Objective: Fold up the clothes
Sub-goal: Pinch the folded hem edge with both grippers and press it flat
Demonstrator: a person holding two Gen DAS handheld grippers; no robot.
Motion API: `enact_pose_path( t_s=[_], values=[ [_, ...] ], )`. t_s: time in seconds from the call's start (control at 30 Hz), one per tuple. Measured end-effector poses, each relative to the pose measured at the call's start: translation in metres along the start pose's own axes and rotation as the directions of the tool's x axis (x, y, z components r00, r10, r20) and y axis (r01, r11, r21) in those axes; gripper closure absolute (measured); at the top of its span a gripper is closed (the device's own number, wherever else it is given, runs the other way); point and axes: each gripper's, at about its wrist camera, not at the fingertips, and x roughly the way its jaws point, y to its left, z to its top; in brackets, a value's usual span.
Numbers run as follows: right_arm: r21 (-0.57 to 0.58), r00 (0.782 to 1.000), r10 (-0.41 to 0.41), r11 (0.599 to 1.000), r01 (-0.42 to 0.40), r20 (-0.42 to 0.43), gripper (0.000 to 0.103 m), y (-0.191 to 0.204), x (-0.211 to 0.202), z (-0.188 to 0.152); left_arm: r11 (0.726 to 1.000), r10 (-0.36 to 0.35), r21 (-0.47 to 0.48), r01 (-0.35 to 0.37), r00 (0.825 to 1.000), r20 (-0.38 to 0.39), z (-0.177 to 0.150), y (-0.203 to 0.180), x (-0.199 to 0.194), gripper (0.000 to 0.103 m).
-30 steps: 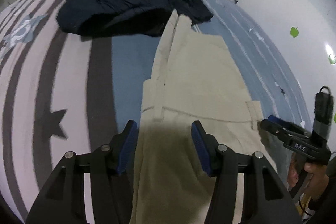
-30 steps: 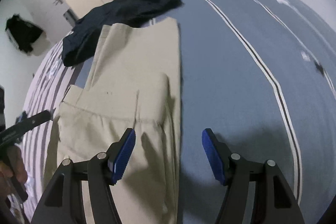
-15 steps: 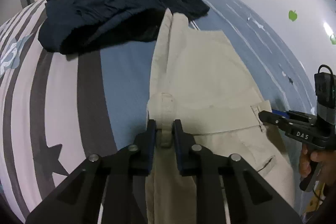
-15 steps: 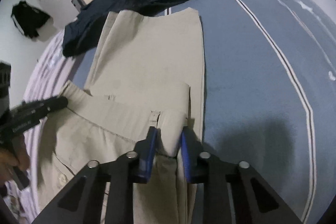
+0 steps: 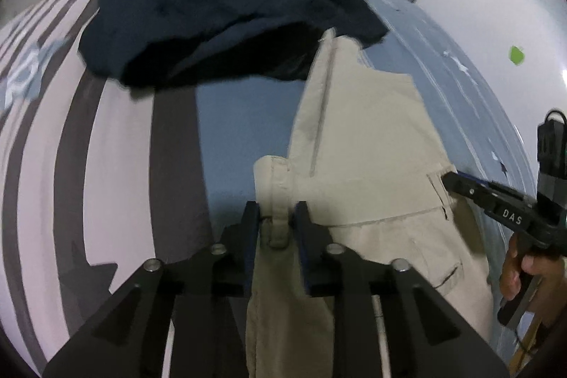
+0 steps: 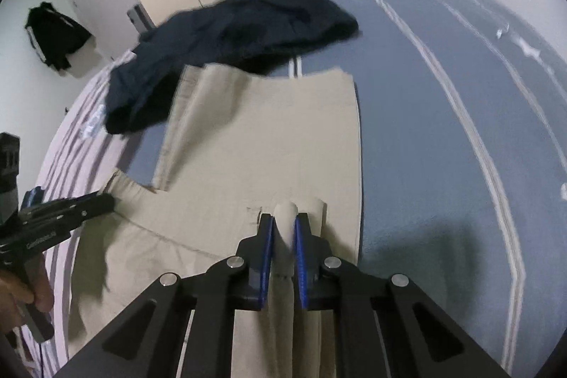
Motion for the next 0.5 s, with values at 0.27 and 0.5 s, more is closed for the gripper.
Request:
enact_pose_path(
  t_s=[0.27,0.5],
  values=[
    [0.034,0.998,0.052,0.998,-0.051,-0.019,0.058,-0.016,-0.003,-0.012,0.998,-0.024,-0.058,0.023,1.0,-0.018,-0.013,0.019,0.005,0.05],
    [-0.015,0.996,0.058,0.998,-0.059,-0.061,0.055,-0.011,0.012,-0.018,0.999,-0.028,0.019,0.028,1.0,-0.001,-0.014,0.01,0.009,0.059]
  ],
)
